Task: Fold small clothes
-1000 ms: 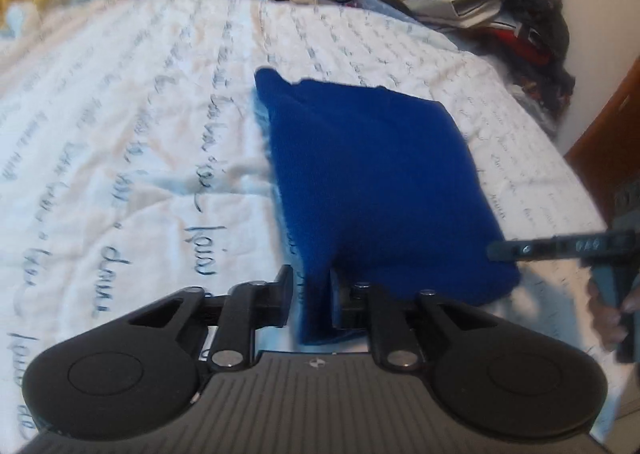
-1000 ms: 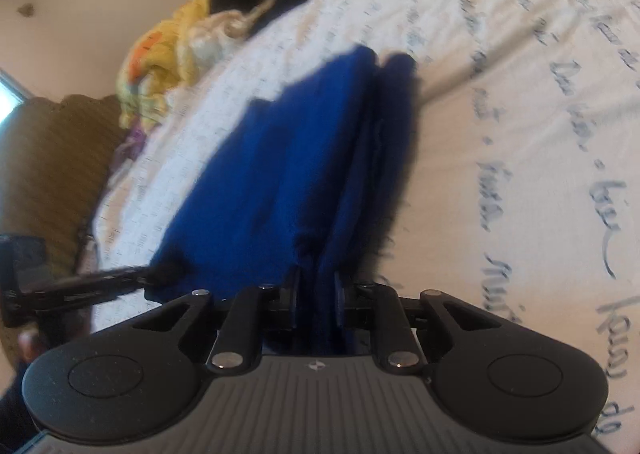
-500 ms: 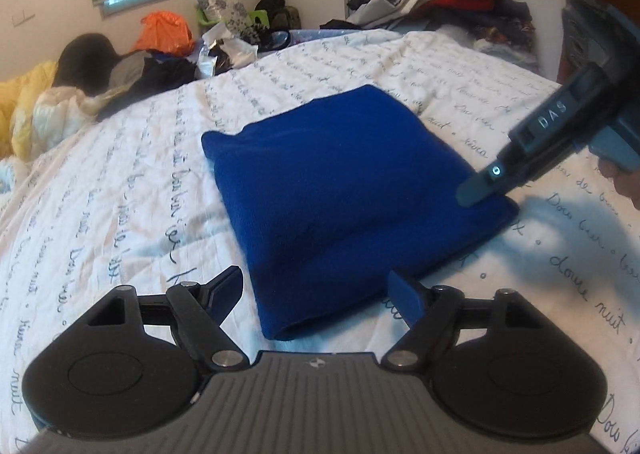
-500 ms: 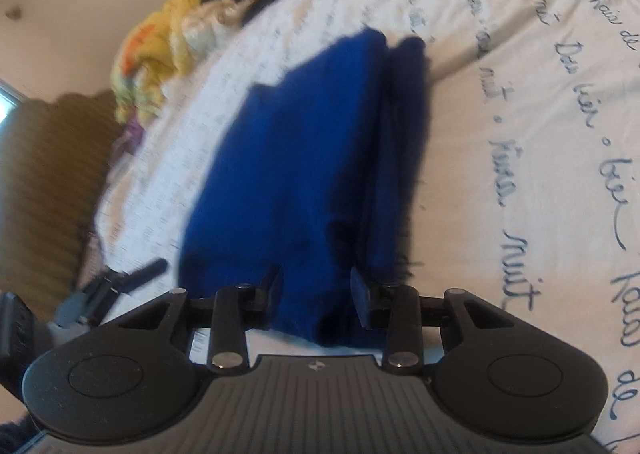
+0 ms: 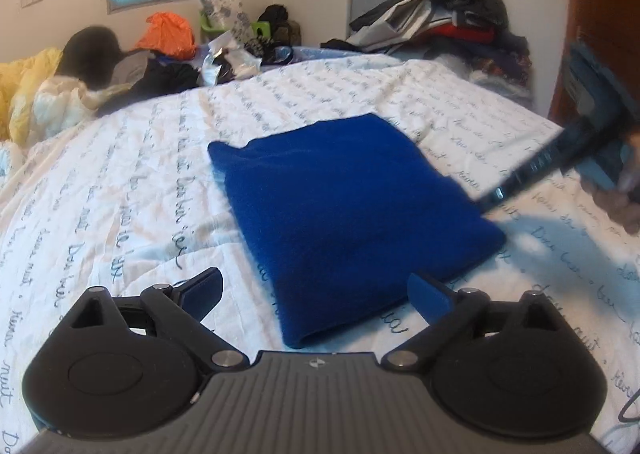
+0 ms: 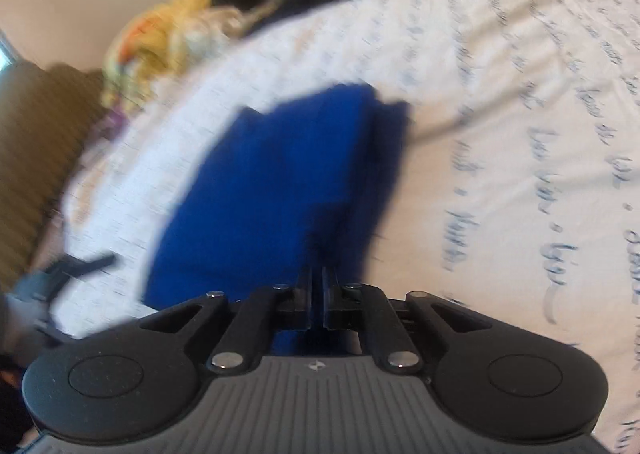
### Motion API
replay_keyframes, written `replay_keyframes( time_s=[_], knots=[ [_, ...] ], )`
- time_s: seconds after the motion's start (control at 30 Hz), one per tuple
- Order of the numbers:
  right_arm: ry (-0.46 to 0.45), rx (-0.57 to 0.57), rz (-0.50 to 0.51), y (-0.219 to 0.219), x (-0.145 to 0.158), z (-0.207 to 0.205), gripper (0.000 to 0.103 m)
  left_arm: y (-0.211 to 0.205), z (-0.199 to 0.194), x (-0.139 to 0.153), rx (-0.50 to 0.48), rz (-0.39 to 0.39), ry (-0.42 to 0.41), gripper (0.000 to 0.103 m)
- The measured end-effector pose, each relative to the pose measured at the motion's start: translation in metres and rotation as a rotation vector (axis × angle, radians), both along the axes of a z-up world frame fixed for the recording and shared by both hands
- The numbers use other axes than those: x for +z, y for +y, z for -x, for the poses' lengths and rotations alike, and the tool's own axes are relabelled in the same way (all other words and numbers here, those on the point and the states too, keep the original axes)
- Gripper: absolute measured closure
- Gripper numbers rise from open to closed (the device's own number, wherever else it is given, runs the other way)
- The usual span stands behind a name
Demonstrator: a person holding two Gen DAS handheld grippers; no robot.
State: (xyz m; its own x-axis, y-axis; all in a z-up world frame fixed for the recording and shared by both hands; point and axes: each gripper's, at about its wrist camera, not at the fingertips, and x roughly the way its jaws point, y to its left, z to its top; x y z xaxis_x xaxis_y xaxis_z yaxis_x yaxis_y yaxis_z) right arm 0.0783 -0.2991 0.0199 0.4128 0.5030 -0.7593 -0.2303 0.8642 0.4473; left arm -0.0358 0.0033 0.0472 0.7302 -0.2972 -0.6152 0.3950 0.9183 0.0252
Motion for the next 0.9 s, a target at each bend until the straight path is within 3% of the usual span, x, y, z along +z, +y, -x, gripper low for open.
replay_keyframes(
  time_s=[0.07,0.2,0.3,0.4,0.47,0.5,0.67,0.77,0.83,0.9],
  knots=[
    [0.032,0.022,-0.085,0.000,-0.004,0.000,0.095,-0.001,-0.005,0.001,0.013,0.005,0.017,0.015],
    [-0.127,-0.081,-0.167,-0.013,0.030,-0.016,0.085,-0.013,-0.007,0.006,-0.056,0.038,-0.017,0.013],
    [-0.126,-0.135,-0.195,-0.009,0.031,-0.061,0.074,-0.034,-0.015,0.001,-0.088,0.009,-0.027,0.013],
    [-0.070,-0.166,-0.134,0.006,0.018,-0.103,0.074,-0.048,-0.023,-0.007,-0.097,-0.001,-0.013,0.013],
    [-0.063,-0.148,-0.145,0.014,0.010,-0.117,0.074,-0.051,-0.027,-0.014,-0.096,-0.004,0.002,0.011],
    [-0.053,-0.117,-0.160,0.019,0.006,-0.120,0.097,-0.051,-0.028,-0.017,-0.092,-0.010,0.009,0.011],
    [-0.201,-0.091,-0.051,0.019,0.033,-0.124,0.097,-0.051,-0.030,-0.018,-0.113,0.030,0.031,0.006],
    [-0.096,-0.062,-0.020,0.022,0.003,-0.137,0.094,-0.057,-0.041,-0.027,-0.101,0.019,0.081,0.008],
    [-0.137,-0.107,-0.042,0.016,0.009,-0.121,0.092,-0.052,-0.037,-0.022,-0.095,0.034,0.086,0.010],
    [-0.221,-0.173,-0.059,0.011,0.031,-0.093,0.088,-0.040,-0.033,-0.011,-0.099,0.109,0.083,0.007]
  ],
)
